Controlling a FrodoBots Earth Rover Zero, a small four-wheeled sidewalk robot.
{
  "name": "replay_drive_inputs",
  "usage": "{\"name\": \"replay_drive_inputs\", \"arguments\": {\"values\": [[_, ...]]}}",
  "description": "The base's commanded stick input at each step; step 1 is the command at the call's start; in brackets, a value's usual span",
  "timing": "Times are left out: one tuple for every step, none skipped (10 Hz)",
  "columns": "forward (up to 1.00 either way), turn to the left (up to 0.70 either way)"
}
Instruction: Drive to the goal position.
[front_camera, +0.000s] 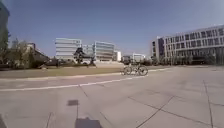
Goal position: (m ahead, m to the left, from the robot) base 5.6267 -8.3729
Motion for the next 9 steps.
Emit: {"name": "replay_drive_inputs", "arguments": {"values": [[0.06,0.00],[0.06,0.00],[0.06,0.00],[0.06,0.00],[0.06,0.00],[0.06,0.00],[0.06,0.00],[0.06,0.00],[0.06,0.00]]}}
